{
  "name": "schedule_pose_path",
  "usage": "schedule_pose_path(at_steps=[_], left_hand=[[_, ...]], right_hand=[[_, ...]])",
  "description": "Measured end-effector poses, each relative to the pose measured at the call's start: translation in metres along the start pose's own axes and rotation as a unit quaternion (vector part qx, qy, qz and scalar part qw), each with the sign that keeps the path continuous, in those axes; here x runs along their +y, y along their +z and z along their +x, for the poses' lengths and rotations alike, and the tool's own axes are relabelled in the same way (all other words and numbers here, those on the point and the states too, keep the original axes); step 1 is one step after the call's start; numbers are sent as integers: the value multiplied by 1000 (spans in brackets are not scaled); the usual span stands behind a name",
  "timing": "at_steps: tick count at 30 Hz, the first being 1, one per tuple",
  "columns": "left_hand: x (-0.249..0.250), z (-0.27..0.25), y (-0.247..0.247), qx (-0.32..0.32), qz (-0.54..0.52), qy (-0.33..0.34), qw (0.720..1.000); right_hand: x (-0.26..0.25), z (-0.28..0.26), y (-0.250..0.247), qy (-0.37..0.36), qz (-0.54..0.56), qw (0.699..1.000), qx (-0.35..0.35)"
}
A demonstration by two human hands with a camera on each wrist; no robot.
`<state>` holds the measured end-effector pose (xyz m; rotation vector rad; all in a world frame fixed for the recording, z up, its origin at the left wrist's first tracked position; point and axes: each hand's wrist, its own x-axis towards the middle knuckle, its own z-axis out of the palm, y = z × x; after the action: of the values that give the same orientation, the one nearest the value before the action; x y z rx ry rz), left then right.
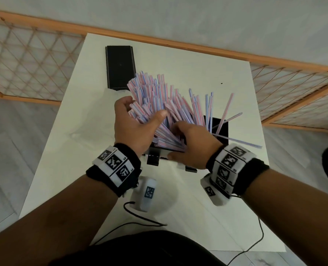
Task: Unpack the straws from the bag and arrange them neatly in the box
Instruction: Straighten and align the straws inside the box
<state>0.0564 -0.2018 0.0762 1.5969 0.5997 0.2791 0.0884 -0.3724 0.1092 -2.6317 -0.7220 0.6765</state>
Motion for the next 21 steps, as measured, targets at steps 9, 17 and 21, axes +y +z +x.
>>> schedule_pose_path(at_steps=[9,17,21], left_hand=[[5,-4,4,-9,-15,-11,1000],[10,-7,13,20,-13,13,1000],[15,-8,14,31,-25,24,999]], right_hand=[[26,-82,8,41,-20,994,103],[42,-73,0,198,-63,970,122],[46,-60,-8,224,-53,965,125]])
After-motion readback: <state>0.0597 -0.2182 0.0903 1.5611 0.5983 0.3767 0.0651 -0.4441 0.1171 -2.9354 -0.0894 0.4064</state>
